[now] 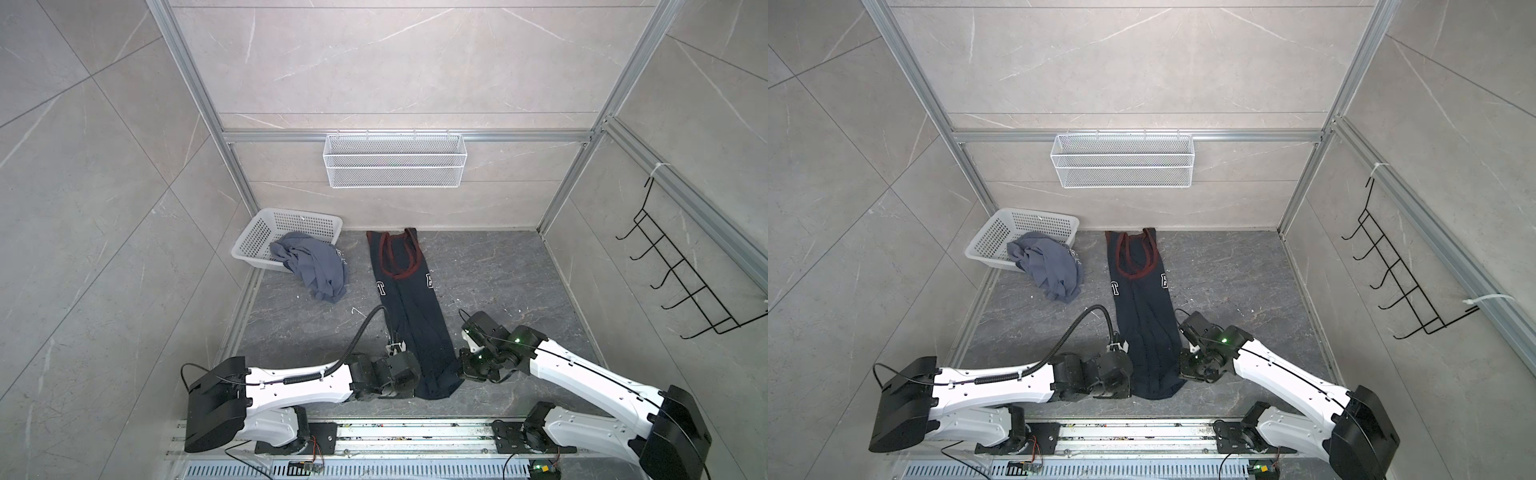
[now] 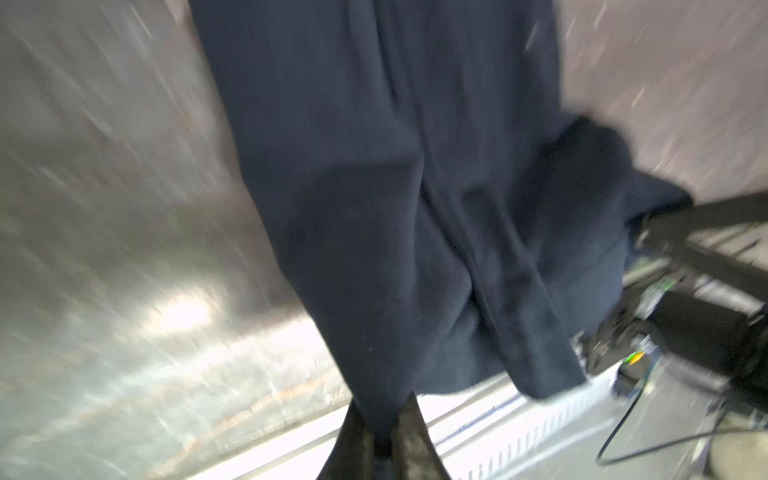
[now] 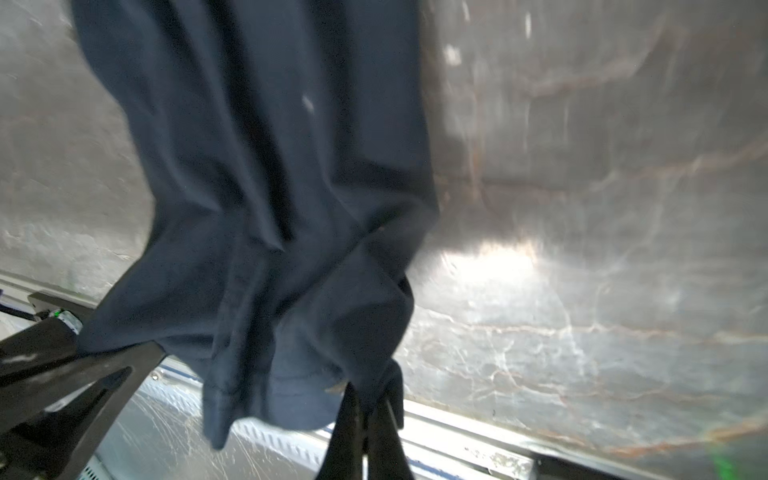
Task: Fold and stack the tank tops
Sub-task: 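Fold the lifted near end over onto the far half with both grippers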
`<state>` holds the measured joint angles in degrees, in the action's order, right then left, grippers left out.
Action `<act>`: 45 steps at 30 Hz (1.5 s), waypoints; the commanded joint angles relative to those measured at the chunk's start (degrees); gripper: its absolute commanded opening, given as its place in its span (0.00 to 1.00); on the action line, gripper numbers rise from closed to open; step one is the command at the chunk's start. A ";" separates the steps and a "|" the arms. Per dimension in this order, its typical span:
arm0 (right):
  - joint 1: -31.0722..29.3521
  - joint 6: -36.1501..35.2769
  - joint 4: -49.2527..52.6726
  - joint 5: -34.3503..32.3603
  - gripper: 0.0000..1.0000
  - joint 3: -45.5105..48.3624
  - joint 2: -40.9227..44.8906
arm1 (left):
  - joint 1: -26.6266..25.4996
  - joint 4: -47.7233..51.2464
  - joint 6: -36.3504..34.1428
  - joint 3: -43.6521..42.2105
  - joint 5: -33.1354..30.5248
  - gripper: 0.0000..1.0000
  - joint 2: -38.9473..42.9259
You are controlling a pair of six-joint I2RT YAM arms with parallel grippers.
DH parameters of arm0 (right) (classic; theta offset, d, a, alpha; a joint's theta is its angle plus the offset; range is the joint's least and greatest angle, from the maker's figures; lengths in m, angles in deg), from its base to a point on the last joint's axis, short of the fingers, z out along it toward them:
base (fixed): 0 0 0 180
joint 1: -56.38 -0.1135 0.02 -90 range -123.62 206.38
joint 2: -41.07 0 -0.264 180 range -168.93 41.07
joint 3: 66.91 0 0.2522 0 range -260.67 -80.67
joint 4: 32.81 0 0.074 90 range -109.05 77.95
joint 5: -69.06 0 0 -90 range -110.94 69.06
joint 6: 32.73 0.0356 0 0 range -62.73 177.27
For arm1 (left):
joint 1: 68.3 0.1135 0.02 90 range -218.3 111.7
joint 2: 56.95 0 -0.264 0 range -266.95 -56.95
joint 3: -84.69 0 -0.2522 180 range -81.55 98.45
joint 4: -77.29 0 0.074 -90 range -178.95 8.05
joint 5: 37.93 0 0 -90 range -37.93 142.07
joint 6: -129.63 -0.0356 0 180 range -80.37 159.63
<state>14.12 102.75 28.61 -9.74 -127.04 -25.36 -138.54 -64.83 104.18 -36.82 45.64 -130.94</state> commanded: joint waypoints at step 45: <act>15.68 -19.14 4.39 -8.99 0.13 -78.84 -67.22 | 44.35 -0.90 -25.38 46.57 6.78 0.24 -41.88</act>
<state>29.53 84.98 29.92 -17.30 -201.57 -89.64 -95.54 -65.64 80.14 6.56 52.08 -171.42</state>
